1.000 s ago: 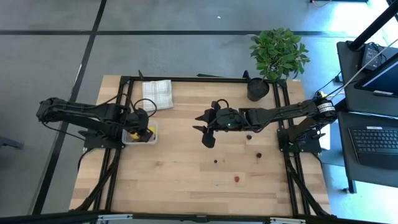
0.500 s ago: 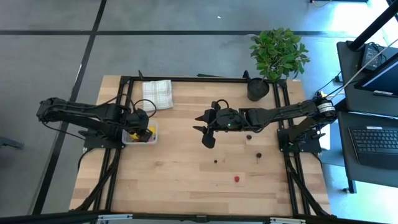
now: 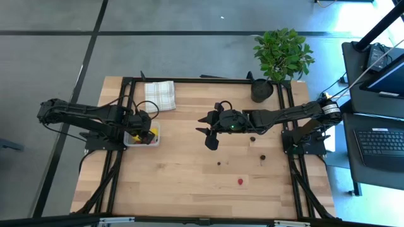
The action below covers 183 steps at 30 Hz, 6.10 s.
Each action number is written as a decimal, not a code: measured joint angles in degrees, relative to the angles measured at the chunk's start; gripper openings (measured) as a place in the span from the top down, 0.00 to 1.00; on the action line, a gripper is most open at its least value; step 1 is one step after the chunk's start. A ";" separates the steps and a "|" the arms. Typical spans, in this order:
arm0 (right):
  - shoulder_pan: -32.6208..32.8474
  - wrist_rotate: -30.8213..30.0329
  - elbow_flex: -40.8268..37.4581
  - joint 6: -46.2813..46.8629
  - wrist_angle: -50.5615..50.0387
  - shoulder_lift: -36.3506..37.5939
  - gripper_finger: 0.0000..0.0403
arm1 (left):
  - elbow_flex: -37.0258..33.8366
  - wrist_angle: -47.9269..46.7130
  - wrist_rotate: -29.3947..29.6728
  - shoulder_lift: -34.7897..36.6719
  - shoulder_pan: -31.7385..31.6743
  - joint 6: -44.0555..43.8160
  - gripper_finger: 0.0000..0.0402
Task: Pick and placing Produce into tupperware
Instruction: Put the red strawberry into the transparent bin, then put the pink peach into the transparent bin
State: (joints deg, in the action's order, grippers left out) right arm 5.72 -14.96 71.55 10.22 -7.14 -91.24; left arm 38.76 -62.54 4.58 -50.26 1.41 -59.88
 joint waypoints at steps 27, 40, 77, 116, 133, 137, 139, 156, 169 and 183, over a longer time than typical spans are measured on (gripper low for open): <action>-3.21 -4.48 0.02 12.54 -12.34 -0.04 0.57 | 0.00 0.04 -0.43 0.00 0.02 0.46 0.97; -13.31 -3.96 0.02 16.30 -20.87 -0.04 0.57 | 0.00 0.07 -0.41 0.00 0.02 0.48 0.89; -20.06 8.63 0.04 17.99 -24.50 -16.85 0.56 | -0.01 0.61 0.88 0.02 0.02 0.50 0.88; -20.24 8.56 0.02 13.48 -21.40 -17.81 0.45 | -0.02 0.59 0.90 0.02 0.00 0.50 0.92; -20.90 8.50 -0.02 13.62 -21.90 -21.50 0.45 | -0.02 0.60 0.90 0.00 0.00 0.50 0.85; -20.87 8.52 -0.02 13.49 -21.51 -22.01 0.45 | -0.02 0.61 0.90 0.02 0.00 0.50 0.84; -20.91 8.52 -0.02 13.44 -21.29 -22.01 0.46 | -0.02 0.59 0.90 0.02 0.00 0.50 0.84; -21.31 8.52 0.04 13.46 -24.57 -21.81 0.78 | -0.01 0.61 1.28 0.01 0.01 0.49 0.94; -20.33 29.82 0.02 18.23 -14.34 -21.73 0.84 | -0.02 0.66 3.48 0.02 0.02 0.52 1.00; -15.48 33.24 17.67 16.18 -10.13 -21.53 0.85 | -0.02 17.91 3.43 0.02 1.80 23.92 0.89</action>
State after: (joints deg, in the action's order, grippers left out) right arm -9.77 18.28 89.22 26.40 -17.27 -112.77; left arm 38.74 -44.64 8.01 -50.24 3.21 -35.95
